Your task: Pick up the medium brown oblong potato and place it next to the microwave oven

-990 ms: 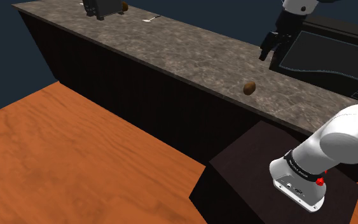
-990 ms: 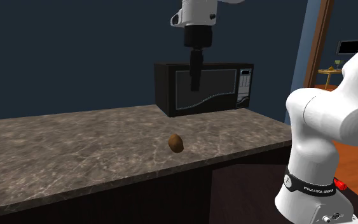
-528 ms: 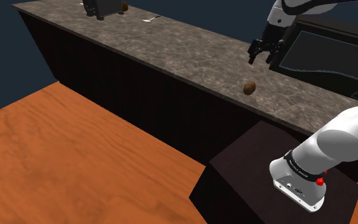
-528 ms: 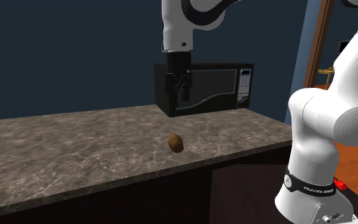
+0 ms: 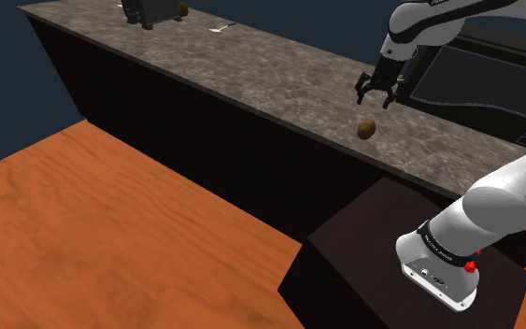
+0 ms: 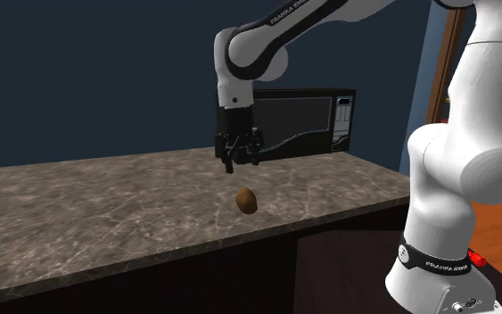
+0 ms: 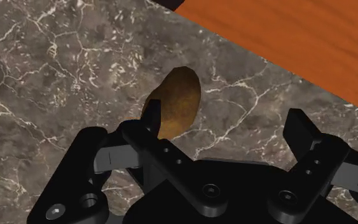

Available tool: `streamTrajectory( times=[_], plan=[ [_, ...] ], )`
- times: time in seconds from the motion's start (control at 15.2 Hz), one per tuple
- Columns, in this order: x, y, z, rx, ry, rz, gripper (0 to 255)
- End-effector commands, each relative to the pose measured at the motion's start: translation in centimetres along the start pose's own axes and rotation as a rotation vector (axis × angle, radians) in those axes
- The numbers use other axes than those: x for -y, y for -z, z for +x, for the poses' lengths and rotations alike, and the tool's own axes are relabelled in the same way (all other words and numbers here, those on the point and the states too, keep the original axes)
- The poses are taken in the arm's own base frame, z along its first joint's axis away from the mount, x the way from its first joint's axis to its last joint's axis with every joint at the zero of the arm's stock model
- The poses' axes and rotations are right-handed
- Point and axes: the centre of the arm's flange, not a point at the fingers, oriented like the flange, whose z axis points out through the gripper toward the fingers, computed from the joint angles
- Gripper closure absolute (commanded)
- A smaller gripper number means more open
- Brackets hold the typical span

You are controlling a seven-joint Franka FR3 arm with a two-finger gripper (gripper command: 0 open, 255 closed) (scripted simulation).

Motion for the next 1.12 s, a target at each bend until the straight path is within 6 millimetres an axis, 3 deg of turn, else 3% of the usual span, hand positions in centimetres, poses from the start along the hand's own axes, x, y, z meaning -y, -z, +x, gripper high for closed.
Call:
streamTrajectory(
  times=[0.0, 0.46, 1.06],
  plan=[
    [-1.2, -1.6, 2.2, 0.022, -0.093, 0.011, 0],
    [-6.1, -8.1, 7.3, 0.094, -0.385, 0.046, 0],
    [-5.9, -12.0, 7.0, 0.094, -0.385, 0.046, 0]
  ],
)
